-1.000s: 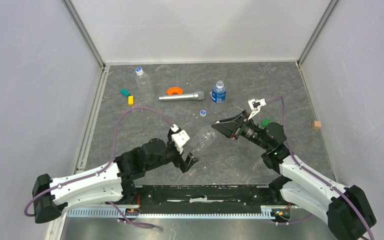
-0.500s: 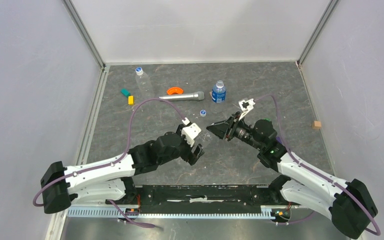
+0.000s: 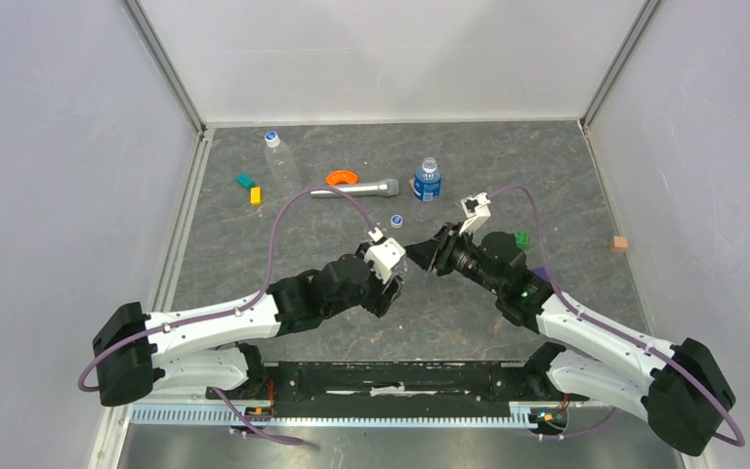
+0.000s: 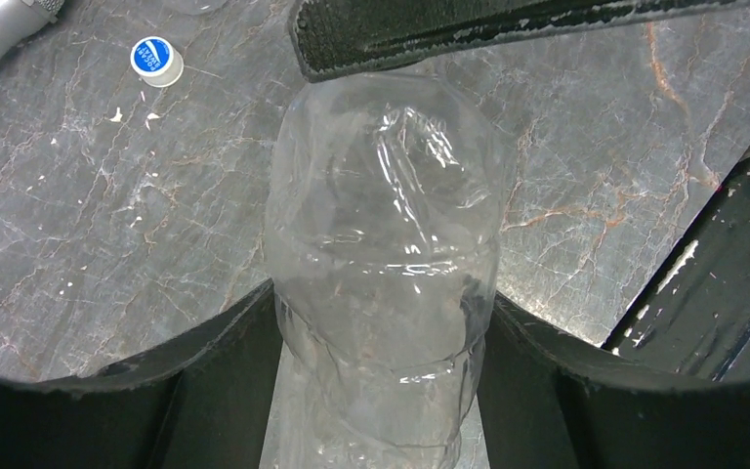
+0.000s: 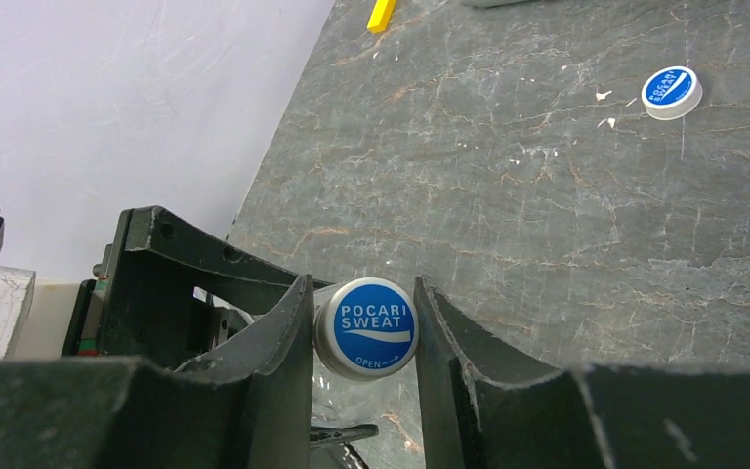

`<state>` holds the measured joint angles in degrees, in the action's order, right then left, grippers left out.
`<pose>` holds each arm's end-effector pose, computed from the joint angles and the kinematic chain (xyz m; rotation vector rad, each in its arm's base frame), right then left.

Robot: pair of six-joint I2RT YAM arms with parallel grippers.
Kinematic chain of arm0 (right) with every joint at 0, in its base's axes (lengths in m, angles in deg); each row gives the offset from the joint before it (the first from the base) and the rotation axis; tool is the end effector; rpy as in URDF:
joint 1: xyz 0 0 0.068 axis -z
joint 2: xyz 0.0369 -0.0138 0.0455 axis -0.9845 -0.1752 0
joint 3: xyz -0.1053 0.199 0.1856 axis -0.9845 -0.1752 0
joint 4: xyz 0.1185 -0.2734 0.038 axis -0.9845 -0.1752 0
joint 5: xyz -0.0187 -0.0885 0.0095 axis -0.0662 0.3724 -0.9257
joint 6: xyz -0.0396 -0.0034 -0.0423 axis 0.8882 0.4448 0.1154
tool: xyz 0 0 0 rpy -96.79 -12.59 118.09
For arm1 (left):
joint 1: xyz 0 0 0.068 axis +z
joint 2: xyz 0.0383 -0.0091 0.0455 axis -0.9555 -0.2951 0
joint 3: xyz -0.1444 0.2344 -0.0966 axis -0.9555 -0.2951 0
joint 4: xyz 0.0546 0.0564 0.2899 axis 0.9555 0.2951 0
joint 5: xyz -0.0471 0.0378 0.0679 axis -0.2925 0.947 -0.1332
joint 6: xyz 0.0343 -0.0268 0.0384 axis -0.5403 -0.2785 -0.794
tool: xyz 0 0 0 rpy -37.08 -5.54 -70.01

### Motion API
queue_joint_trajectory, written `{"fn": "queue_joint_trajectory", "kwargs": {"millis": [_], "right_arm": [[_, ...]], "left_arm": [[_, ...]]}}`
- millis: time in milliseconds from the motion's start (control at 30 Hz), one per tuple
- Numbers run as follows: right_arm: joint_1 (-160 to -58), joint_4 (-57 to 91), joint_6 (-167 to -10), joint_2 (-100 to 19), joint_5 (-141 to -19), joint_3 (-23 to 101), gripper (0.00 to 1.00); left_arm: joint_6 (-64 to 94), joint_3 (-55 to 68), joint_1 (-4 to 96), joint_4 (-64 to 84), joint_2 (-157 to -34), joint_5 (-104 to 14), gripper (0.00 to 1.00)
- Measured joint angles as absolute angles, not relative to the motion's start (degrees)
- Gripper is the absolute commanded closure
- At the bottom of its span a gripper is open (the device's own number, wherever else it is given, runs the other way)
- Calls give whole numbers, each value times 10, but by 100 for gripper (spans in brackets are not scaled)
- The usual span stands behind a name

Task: Unscrew the bottle caps
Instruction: Pick up the plastic bottle from the corner of the board.

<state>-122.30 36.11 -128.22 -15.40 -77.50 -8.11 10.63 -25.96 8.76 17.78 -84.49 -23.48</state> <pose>0.1876 0.1764 0.2493 -0.0003 1.9016 1.1891 0.1317 -0.2490 0.2455 0.8892 1.9349 -0.5047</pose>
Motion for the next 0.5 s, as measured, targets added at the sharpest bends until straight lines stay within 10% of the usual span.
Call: {"fn": "queue_joint_trajectory", "kwargs": {"millis": [300,500], "right_arm": [[-1223,359,-1293,-154,-773,-81,93],[-1224,352,-1274,-154,-783,-81,54]], "left_arm": [[94,-268,82,162,-847,-221,65],[83,-282,82,152,-839,-222,80]]}}
